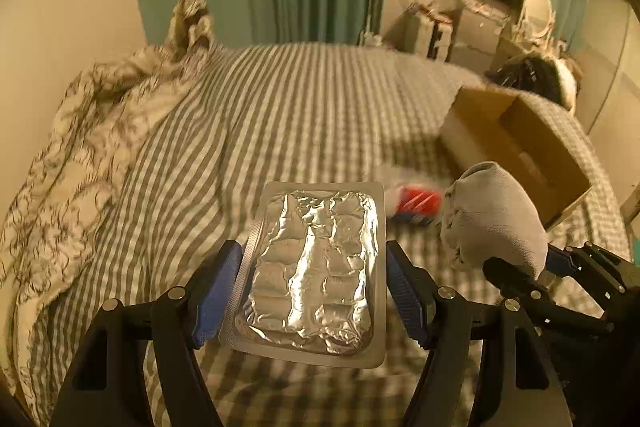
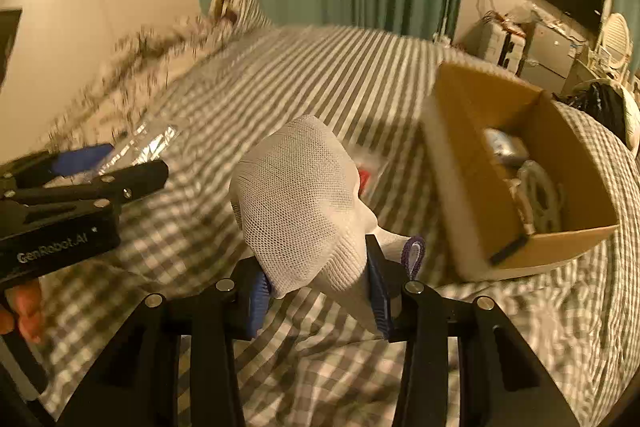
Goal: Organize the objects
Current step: 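Drop the blister pack and sock into the box with both tools, then grasp the white tube with the left tool while the right tool grasps the floss container, then lower the white tube and floss container into the box and release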
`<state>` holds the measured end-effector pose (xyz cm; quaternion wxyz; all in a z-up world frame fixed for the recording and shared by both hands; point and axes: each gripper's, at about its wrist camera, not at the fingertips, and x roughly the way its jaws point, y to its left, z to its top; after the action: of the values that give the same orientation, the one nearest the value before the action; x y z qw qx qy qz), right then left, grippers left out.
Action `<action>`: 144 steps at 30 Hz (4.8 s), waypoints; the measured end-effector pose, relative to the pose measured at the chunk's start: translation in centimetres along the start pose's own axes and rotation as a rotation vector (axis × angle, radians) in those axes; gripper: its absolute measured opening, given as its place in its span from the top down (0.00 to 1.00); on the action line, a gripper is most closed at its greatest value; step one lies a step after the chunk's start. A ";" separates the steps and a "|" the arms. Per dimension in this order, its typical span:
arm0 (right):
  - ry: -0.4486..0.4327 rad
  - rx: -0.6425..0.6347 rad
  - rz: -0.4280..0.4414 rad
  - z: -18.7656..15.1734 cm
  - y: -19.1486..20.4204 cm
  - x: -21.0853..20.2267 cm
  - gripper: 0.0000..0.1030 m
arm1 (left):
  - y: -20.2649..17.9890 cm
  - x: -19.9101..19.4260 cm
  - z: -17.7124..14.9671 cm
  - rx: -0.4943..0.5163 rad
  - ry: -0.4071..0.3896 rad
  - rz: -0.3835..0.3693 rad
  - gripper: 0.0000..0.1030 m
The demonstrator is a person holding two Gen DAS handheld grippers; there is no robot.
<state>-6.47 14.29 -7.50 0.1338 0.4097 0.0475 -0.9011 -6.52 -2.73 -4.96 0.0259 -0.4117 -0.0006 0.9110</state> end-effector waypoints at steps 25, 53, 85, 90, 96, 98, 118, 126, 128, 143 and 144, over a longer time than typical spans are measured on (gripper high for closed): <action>-0.203 0.223 -0.193 8.9 -19.4 -6.4 0.60 | -21.0 5.6 12.8 0.267 -0.086 -0.218 0.29; -0.274 0.404 -0.206 6.8 -22.6 -7.8 0.21 | -19.1 2.9 13.5 0.269 -0.152 -0.204 0.01; -0.144 0.031 -0.072 6.8 -2.0 -1.2 0.00 | 3.6 2.4 4.4 -0.091 -0.117 0.095 0.00; -0.068 -0.004 -0.104 5.1 -2.2 4.3 0.00 | 2.0 7.5 2.7 -0.049 -0.028 0.092 0.00; 0.038 -0.003 -0.116 3.5 -3.1 8.3 0.00 | -0.6 13.8 1.1 0.028 0.131 0.109 0.00; 0.035 -0.014 -0.111 3.6 -2.9 8.6 0.00 | -1.1 15.0 1.0 0.042 0.161 0.095 0.01; -0.056 0.012 -0.065 4.4 -1.6 7.5 0.00 | 1.0 12.8 1.0 -0.028 0.059 -0.048 0.82; 0.094 0.218 -0.064 4.8 -0.6 13.3 0.00 | 4.1 14.2 0.4 -0.097 0.111 0.019 0.82; 0.123 0.206 -0.108 4.6 -0.3 14.7 0.00 | 4.4 14.5 0.4 -0.104 0.116 0.017 0.82; 0.157 0.251 -0.177 5.1 0.0 19.7 0.02 | 4.3 15.3 0.2 -0.104 0.135 0.028 0.82; 0.158 0.248 -0.183 5.0 -0.2 19.7 0.08 | 4.3 15.3 0.2 -0.106 0.135 0.028 0.82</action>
<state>-22.54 9.49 -19.00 -0.0045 0.4864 -0.0168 -0.8736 -16.91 -6.34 -16.40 -0.0088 -0.4730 -0.0411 0.8801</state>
